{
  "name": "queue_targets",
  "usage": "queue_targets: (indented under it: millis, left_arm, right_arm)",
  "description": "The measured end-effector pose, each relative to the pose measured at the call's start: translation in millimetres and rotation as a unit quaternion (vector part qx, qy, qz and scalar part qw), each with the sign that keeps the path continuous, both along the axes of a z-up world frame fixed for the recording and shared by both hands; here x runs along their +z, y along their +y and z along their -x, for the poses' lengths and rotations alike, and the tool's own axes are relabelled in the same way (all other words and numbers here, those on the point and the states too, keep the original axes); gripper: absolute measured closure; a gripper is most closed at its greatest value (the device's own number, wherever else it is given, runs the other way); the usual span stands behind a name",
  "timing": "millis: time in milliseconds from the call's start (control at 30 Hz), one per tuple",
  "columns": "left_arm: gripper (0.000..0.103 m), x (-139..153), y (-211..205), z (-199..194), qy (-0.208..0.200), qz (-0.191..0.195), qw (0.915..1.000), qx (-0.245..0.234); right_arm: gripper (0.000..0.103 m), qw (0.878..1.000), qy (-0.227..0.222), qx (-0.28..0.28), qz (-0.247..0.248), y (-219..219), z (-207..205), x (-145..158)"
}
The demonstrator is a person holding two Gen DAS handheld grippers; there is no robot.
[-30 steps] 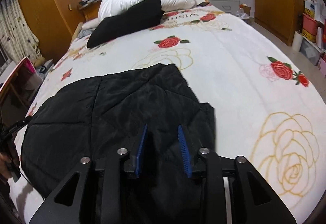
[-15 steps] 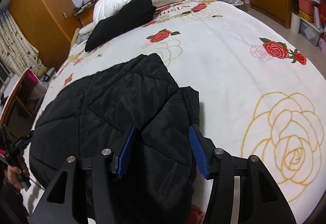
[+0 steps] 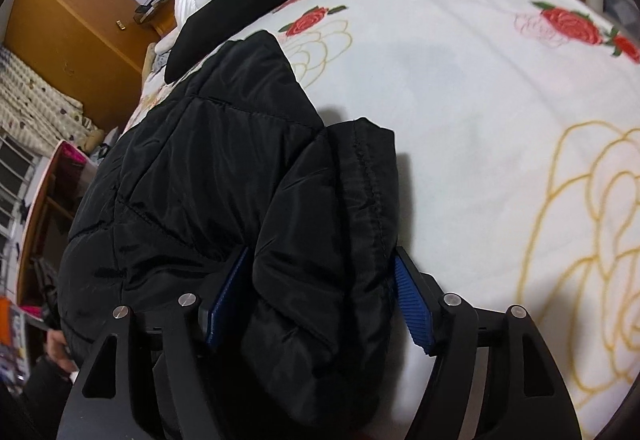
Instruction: Fold large clothes
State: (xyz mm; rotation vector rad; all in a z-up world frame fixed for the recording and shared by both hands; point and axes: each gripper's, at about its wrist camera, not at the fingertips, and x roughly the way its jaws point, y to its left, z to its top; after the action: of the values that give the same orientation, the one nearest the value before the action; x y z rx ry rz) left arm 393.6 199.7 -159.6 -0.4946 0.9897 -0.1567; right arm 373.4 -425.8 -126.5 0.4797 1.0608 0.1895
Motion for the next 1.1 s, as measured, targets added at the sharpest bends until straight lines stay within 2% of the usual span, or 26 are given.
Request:
queue_targets:
  millis: [233,300,367,500,633,733,767,833,933,1100]
  left_arm:
    - [0.037,-3.9,-5.9,-5.6,0.005,0.010,0.9999,-0.012]
    - [0.037,-2.6,-7.3,-6.2,0.010,0.011,0.9998,-0.015]
    - [0.037,-2.6,-10.1,-2.1,0.011,0.011,0.9996,-0.023]
    - [0.036,-6.9,-12.0,-9.4,0.019,0.022,0.9993,-0.025]
    - [0.031,-7.3,-22.8,-24.0,0.029,0.013,0.9988,-0.037]
    - [0.031,-5.7,-28.1,-26.7,0.031,0.005,0.9985,-0.045]
    - [0.033,-4.5,-29.1,-25.6,0.028,0.001,0.9986,-0.045]
    - [0.048,0.3,-33.2,-21.1,0.019,-0.014,0.9985,-0.049]
    - [0.064,15.9,-44.7,-17.4,0.015,-0.059,0.9966,-0.054]
    - [0.072,39.6,-50.7,-11.6,0.010,-0.093,0.9942,-0.053]
  right_arm:
    - [0.034,0.999,0.011,0.024,-0.036,-3.3,-18.3,-11.2]
    - [0.044,0.999,0.009,0.030,-0.044,-2.8,-15.0,-8.6]
    - [0.049,0.998,0.004,0.036,-0.046,-1.8,-11.5,-5.7]
    - [0.049,0.997,0.010,0.039,-0.061,-3.4,-15.9,-11.7]
    - [0.049,0.997,0.017,0.039,-0.062,-1.7,-21.7,-14.4]
    - [0.054,0.997,0.015,0.035,-0.067,-3.2,-18.3,-13.0]
    - [0.058,0.997,0.015,0.033,-0.068,-3.0,-18.0,-12.0]
    - [0.063,0.998,0.011,0.029,-0.062,0.8,-16.7,-7.0]
    - [0.071,0.999,0.006,0.028,-0.039,7.3,-14.3,5.0]
    - [0.079,1.000,-0.003,0.025,-0.011,11.8,-8.2,31.4]
